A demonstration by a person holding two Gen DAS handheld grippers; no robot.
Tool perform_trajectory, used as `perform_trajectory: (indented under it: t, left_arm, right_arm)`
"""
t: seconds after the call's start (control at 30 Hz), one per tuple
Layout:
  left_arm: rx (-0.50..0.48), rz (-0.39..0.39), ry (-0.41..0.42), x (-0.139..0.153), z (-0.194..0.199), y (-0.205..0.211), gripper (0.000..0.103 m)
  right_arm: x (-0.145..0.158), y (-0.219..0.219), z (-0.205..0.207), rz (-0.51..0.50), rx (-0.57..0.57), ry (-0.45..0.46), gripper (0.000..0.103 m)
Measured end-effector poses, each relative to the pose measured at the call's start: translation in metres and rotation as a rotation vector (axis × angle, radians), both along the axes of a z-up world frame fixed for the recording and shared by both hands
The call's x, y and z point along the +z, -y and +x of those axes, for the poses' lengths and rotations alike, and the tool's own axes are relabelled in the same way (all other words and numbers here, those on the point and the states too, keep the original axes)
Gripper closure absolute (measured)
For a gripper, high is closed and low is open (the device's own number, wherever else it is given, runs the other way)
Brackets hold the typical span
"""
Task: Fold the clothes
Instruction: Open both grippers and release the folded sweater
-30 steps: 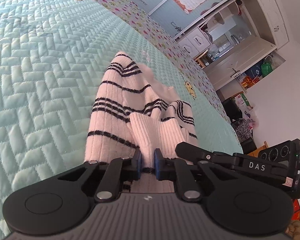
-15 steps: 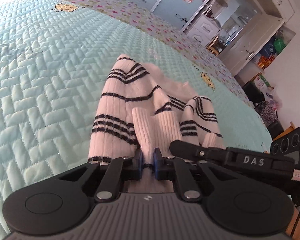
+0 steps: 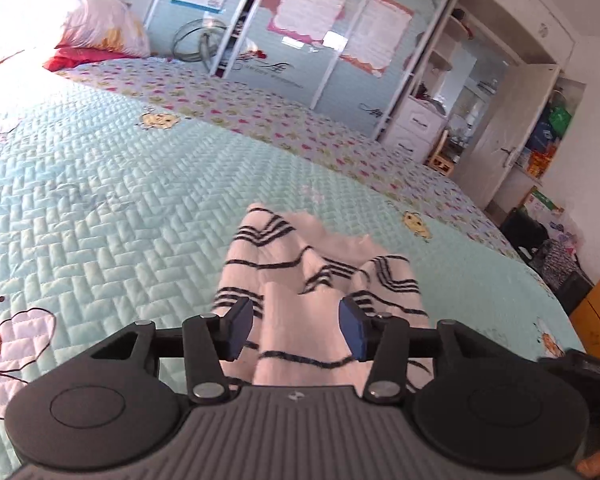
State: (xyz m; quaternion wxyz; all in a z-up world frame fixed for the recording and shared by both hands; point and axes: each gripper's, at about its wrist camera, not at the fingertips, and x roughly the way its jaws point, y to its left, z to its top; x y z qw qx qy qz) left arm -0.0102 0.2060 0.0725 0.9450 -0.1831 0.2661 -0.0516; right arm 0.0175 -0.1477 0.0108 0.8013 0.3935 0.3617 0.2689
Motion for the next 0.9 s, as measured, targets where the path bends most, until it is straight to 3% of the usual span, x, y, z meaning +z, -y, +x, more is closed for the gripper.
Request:
perform_trajectory:
  t: [0.1, 0.2, 0.27, 0.33, 0.37, 0.43, 0.57, 0.63, 0.7, 0.8, 0.87, 0.9]
  left_arm:
    - [-0.089, 0.03, -0.021, -0.007, 0.011, 0.018, 0.05]
    - [-0.103, 0.022, -0.053, -0.021, 0.015, 0.025, 0.05]
    - [-0.11, 0.02, -0.059, -0.028, 0.016, 0.029, 0.05]
    - [-0.105, 0.036, -0.052, -0.032, 0.013, 0.032, 0.049]
    - [-0.1, 0.032, -0.05, -0.033, 0.012, 0.033, 0.048]
    - [-0.088, 0.024, -0.046, -0.034, 0.011, 0.033, 0.047]
    - [-0.066, 0.008, -0.038, -0.036, 0.008, 0.034, 0.044]
    - [-0.055, 0.0, -0.033, -0.037, 0.007, 0.034, 0.043]
    - [-0.045, -0.009, -0.029, -0.038, 0.006, 0.034, 0.038]
    - [-0.042, -0.044, -0.033, -0.039, 0.005, 0.029, 0.037]
    - [-0.041, -0.068, -0.035, -0.039, 0.004, 0.026, 0.037]
    - [-0.04, -0.08, -0.036, -0.039, 0.004, 0.024, 0.037]
  right_arm:
    - [-0.01, -0.01, 0.022, -0.026, 0.016, -0.002, 0.046]
    - [-0.01, -0.028, 0.043, -0.127, 0.056, 0.009, 0.047]
    - [-0.009, -0.039, 0.051, -0.167, 0.095, 0.028, 0.053]
    - [-0.009, -0.047, 0.058, -0.197, 0.123, 0.03, 0.077]
    - [-0.009, -0.049, 0.059, -0.214, 0.129, 0.032, 0.08]
    - [-0.003, -0.053, 0.059, -0.245, 0.129, 0.068, 0.099]
    - [0.028, -0.055, 0.053, -0.286, 0.104, 0.244, 0.099]
    - [0.038, -0.056, 0.063, -0.293, 0.095, 0.281, 0.1]
    - [0.034, -0.061, 0.077, -0.345, 0.081, 0.254, 0.099]
    - [-0.003, -0.07, 0.097, -0.441, 0.115, 0.092, 0.095]
    - [-0.01, -0.064, 0.092, -0.397, 0.096, 0.084, 0.095]
    - [-0.009, -0.058, 0.088, -0.366, 0.077, 0.081, 0.089]
